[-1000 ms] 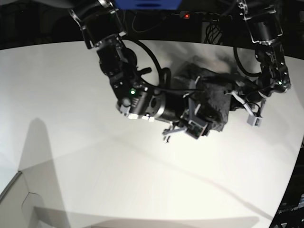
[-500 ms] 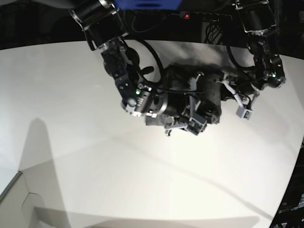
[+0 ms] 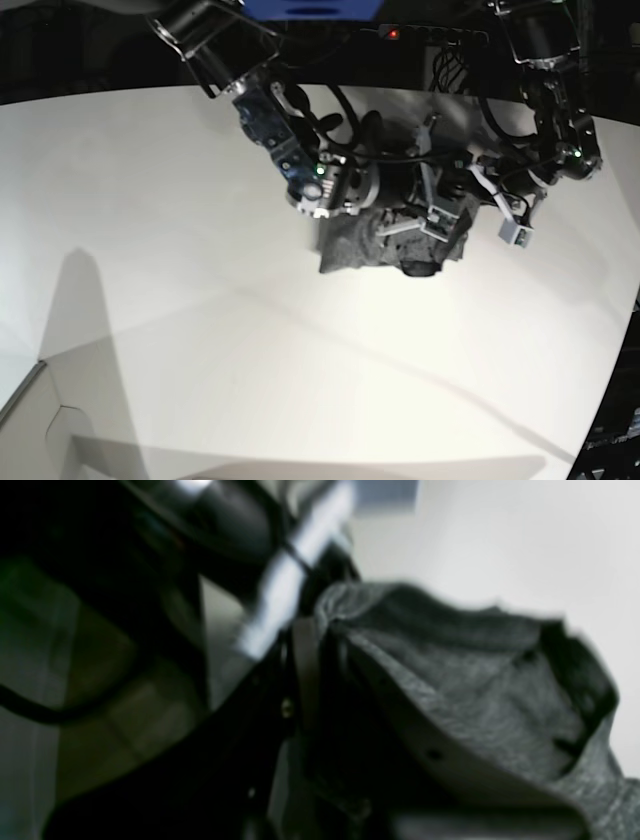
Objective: Layout the t-shirt on the table in an organized manner, then fold the t-shirt properly
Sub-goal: 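Tuck and flatten the bundle's loose fabric with both grippers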
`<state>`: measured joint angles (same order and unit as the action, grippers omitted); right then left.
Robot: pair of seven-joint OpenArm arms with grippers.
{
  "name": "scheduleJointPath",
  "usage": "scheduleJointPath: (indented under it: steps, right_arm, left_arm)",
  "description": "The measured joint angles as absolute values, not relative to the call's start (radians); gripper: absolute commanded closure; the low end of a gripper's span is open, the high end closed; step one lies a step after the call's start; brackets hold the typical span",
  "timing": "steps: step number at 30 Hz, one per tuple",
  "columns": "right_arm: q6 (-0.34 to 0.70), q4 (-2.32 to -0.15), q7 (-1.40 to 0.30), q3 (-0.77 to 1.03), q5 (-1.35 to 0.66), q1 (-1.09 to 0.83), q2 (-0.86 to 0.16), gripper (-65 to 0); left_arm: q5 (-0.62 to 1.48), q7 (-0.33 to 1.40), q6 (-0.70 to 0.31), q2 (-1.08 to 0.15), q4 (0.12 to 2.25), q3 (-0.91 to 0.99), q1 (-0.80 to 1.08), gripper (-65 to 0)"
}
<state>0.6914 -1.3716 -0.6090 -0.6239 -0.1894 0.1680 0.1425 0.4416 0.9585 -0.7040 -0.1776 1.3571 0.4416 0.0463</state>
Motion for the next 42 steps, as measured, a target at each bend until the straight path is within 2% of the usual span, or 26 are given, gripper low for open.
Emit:
scheduleJointPath:
  steps: [4,10,14,21,28,34,42]
  right_arm:
    - [0.691,-1.363,-0.605,-0.624,-0.191,0.168,0.139,-0.2]
    - [0.691,-1.366,-0.605,-0.625,-0.187,0.169,0.139,-18.9]
    - [0.690,-1.453,-0.605,-0.624,-0.191,0.165,0.125,-25.0]
    - [0.691,-1.534,-0.601,-0.598,-0.199,0.162,0.123,-25.5]
    - [0.691,-1.536,-0.603,-0.477,-0.199,0.142,0.113,-25.6]
    - [0.691,-1.555,-0.608,-0.409,-0.198,0.139,0.091,-25.6]
    - [0.691,-1.591,-0.603,-0.329,-0.202,0.135,0.041,-25.6]
  left_arm:
    - [0.445,0.957,-0.704,-0.180,1.357,0.440,0.047,-0.1]
    - [0.444,0.959,-0.708,-0.182,1.357,0.440,0.047,-0.1]
    - [0.447,0.960,-0.707,-0.183,1.357,0.440,0.047,-0.1]
    - [0.446,0.963,-0.707,-0.200,1.360,0.442,0.048,-0.1]
    - [0.397,1.007,-0.700,-0.200,1.477,0.443,0.109,-0.3]
    - [0.391,1.014,-0.700,-0.199,1.484,0.443,0.105,-0.5]
    - [0.643,1.027,-0.694,-0.231,1.487,0.550,0.106,-1.0]
